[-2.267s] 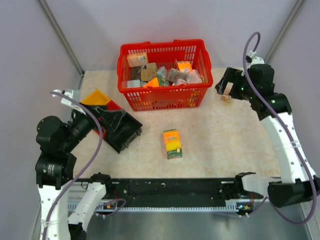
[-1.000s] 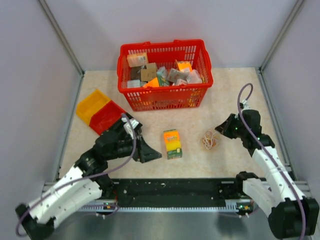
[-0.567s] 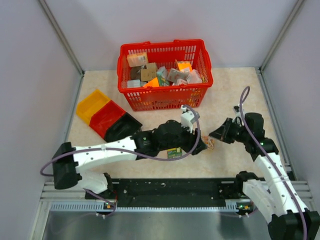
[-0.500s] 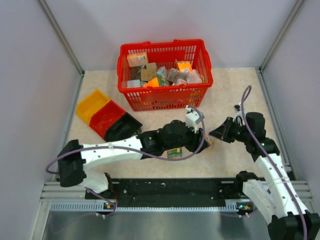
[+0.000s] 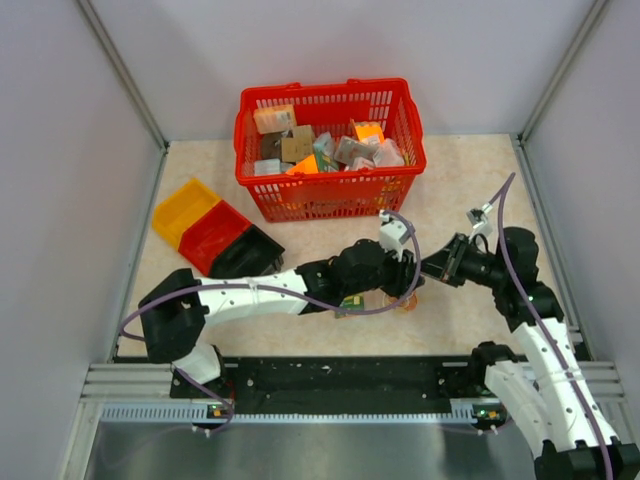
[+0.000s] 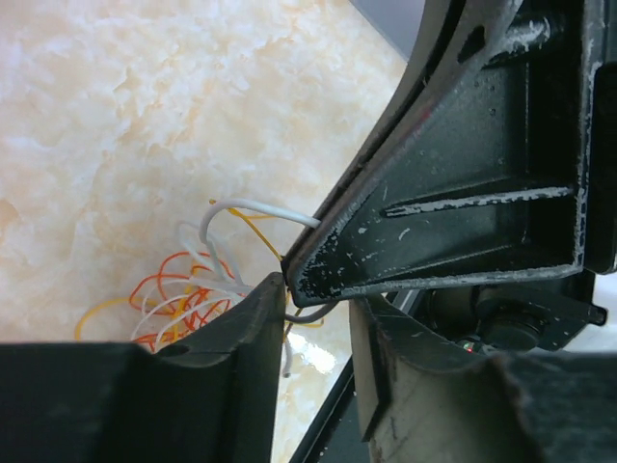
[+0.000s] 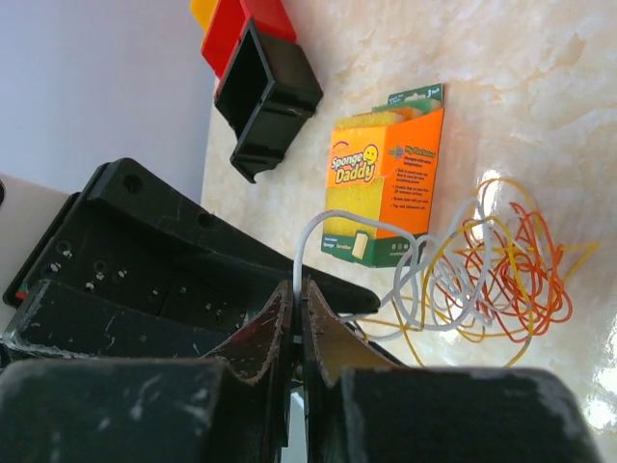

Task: Untangle the cables

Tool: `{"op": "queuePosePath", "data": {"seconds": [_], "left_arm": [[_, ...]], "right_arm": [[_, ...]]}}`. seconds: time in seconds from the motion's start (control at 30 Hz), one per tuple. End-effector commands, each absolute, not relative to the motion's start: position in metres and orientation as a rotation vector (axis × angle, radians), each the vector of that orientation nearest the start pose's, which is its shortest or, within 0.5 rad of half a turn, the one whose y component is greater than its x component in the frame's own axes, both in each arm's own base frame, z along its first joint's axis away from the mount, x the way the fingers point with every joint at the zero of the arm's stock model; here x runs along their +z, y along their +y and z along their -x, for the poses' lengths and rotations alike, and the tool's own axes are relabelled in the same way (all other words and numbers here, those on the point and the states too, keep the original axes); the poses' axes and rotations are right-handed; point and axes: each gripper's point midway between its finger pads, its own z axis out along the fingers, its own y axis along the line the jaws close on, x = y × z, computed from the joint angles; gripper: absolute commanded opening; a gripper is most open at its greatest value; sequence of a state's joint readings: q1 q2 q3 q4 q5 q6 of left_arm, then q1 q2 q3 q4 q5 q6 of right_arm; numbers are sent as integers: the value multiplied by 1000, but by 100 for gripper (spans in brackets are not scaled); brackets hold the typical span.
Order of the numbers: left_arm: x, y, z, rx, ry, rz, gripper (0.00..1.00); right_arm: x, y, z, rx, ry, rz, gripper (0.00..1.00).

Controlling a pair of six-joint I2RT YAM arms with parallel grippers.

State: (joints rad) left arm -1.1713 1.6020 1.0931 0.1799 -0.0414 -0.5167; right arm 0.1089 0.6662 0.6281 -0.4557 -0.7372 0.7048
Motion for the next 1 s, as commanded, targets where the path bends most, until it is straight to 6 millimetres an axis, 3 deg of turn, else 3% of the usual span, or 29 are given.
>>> {"op": "queuePosePath", "data": {"seconds": [0.0, 0.23, 0.3, 0.4, 0.57, 0.77, 0.97], "left_arm": [[232, -472, -185, -1165, 1854, -558, 35], [233, -471, -190, -1121, 1874, -552, 31], [233, -467, -188, -1133, 1869, -540, 53], [232, -456, -180, -1174, 1849, -531, 62], [229, -441, -180, -1138, 1856, -505, 44], [236, -445, -188, -1106, 1845, -512, 54], [231, -469, -188, -1152, 1863, -553, 46]], "right_arm": [[227, 165, -187, 1301, 2099, -99, 4], [224, 166, -183, 1312, 2100, -101, 4], [223, 165, -184, 1304, 2099, -109, 5], [222, 165, -183, 1309, 2104, -106, 5], [226, 166, -184, 1309, 2098, -91, 6], [226, 166, -183, 1312, 2100, -85, 6], [229, 166, -184, 1310, 2096, -92, 6]]}}
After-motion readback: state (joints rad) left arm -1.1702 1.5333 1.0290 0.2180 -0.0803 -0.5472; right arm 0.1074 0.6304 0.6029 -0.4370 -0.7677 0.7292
